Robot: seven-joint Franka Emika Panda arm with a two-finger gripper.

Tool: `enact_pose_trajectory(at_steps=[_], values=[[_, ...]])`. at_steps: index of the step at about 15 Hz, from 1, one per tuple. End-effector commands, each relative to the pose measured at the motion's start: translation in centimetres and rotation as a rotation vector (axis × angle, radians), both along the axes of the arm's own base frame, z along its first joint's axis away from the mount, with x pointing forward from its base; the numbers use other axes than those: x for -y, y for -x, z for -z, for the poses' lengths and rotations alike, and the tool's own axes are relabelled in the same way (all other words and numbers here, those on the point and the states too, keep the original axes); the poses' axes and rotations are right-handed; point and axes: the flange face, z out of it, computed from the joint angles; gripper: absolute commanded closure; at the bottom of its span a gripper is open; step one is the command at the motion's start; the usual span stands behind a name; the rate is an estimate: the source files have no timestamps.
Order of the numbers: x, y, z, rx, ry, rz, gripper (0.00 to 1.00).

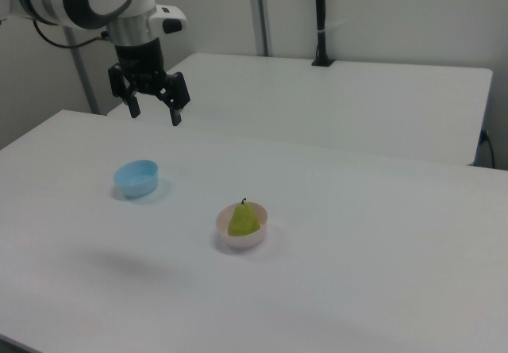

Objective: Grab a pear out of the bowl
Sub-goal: 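Move the open gripper down over the green pear in the pink bowl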

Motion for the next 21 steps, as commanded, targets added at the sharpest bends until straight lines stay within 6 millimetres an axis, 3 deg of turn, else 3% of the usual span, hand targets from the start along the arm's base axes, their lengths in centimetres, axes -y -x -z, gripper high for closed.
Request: enact_pose_trajectory(at_steps=[1,9,12,14,16,21], values=[[0.0,0.2,0.0,0.013,-0.005,0.006,0.0],[0.4,0.2,0.0,0.013,-0.003,-0.019,0.0],[2.2,-0.1,0.9,0.011,0.025,-0.195,0.0],[5.3,-0.3,1.6,-0.004,0.076,-0.258,0.0],[8.7,-1.3,3.7,-0.023,0.121,-0.258,0.0],[11.0,-3.7,10.3,-0.023,0.124,-0.187,0.0]])
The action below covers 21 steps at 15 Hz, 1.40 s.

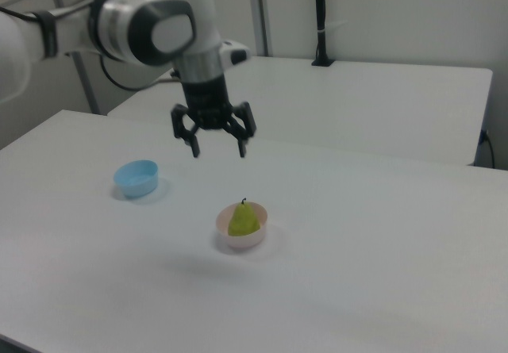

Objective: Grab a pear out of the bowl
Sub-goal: 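Move the open gripper down over the green pear in the pink bowl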

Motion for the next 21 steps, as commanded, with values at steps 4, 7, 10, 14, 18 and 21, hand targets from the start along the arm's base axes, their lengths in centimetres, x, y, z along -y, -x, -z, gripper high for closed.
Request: enact_pose_trajectory(at_steps=[4,7,10,14,18,21], values=[[0.5,-2.0,10.0,0.042,0.015,0.155,0.0],[0.6,-3.0,13.8,0.031,0.014,0.213,0.0],[0.3,-3.6,16.1,0.021,0.014,0.236,0.0],[-0.1,-4.4,18.3,0.03,0.014,0.257,0.0],[-0.7,-4.6,19.5,0.015,0.015,0.245,0.13],[-1.0,-4.6,19.4,0.017,0.015,0.25,0.8]])
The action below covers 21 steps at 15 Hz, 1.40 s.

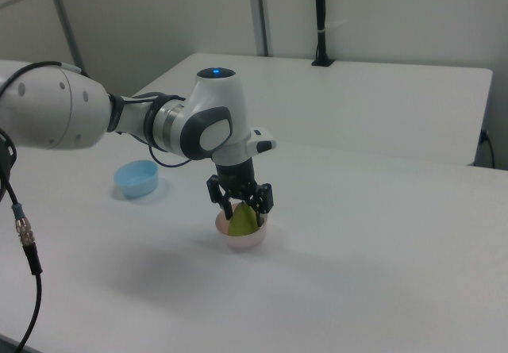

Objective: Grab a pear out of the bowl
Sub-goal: 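Close the gripper around the green pear, then lift the pear up out of the pink bowl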

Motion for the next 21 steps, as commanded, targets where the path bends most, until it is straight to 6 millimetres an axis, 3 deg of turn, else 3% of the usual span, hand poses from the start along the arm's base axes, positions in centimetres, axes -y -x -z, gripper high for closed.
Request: enact_pose_trajectory(at_steps=[1,6,11,19,21], values=[[-0.9,0.1,-0.2,0.019,0.016,0.019,0.99],[-0.9,0.2,-2.0,0.026,0.017,0.018,1.0],[-0.5,-0.3,-7.2,0.048,0.02,0.008,1.0],[-1.3,-0.4,-17.4,0.035,-0.017,0.019,1.0],[-1.4,-0.3,-18.8,0.033,-0.031,0.023,1.0]])
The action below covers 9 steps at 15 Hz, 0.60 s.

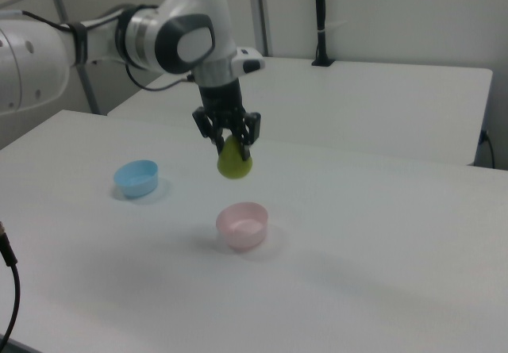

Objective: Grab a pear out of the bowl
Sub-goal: 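Lift the pear up out of the pink bowl, then carry the pear away from the pink bowl and lower it to the table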

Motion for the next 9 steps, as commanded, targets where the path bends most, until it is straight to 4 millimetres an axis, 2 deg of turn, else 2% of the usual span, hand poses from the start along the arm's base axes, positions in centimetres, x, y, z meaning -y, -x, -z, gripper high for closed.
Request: enact_pose_trajectory(at_steps=[1,4,7,9], values=[[-0.2,0.4,-2.7,-0.009,-0.023,0.01,1.0],[1.7,0.4,-2.3,-0.012,-0.015,0.003,1.0],[5.0,0.4,-2.3,-0.001,-0.009,-0.006,1.0],[8.0,0.3,-1.9,0.002,-0.004,0.0,1.0]])
